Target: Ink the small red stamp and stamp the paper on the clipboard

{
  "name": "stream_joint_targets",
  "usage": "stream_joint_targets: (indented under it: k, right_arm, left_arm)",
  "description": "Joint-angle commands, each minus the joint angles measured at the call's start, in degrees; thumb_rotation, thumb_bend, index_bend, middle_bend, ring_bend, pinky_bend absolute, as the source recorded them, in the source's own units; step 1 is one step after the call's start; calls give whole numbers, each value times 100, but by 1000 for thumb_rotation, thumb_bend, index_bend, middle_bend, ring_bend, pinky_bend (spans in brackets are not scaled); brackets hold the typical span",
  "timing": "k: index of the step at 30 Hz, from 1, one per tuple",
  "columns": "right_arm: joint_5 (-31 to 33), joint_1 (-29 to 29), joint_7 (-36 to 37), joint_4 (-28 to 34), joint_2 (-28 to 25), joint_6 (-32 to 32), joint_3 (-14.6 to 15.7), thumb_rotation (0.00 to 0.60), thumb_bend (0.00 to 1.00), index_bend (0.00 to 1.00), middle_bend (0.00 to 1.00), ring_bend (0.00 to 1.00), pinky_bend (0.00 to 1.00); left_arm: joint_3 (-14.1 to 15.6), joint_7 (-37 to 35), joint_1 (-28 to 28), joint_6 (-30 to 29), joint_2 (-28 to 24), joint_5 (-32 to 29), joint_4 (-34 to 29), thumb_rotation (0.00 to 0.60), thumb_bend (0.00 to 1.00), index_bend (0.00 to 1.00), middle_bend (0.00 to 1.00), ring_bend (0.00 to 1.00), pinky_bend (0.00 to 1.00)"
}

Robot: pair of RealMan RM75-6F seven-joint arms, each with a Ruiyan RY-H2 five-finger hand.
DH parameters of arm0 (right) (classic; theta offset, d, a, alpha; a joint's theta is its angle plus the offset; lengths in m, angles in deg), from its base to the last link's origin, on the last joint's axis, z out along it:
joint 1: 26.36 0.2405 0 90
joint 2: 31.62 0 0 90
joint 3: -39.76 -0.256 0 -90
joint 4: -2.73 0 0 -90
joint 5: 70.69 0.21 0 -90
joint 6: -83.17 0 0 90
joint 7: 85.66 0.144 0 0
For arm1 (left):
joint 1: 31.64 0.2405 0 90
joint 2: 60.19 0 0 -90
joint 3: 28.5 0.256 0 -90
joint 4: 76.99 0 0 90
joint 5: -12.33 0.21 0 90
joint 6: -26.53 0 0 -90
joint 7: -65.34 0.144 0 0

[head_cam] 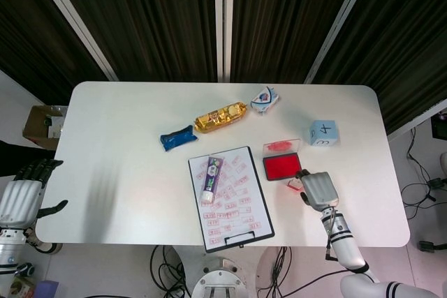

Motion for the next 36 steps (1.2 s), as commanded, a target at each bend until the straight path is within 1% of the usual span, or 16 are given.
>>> stream_joint_targets:
  k: [1,13,20,26,36]
  right_arm:
    - [-3,19,10,-21,13,-7,5,600,216,400,393,690,903]
    - [-39,114,45,-86,62,-73,70,600,218,403,383,690,903]
    - [-115,140,100,-121,79,-59,118,600,221,431,382,689,903]
    - [-121,149,127,-142,86,-36,118,600,223,434,382,689,903]
    - [-389,226,464,-339,104,-11,143,600,228,436,380,693,902]
  left_arm:
    - [-1,-1,-2,9,2,-6,3,600,0,205,215,167,239]
    - [-6,-18,6,14,-14,-20,10,600,0,205,215,167,239]
    - [2,-35,4,34,-3,-16,19,600,0,205,215,167,239]
    - [-6,-23,-1,29,-12,-8,6,600,0,206,215,167,239]
    - [-6,24,-11,44,-24,-5,-42,600,0,205,215,167,239]
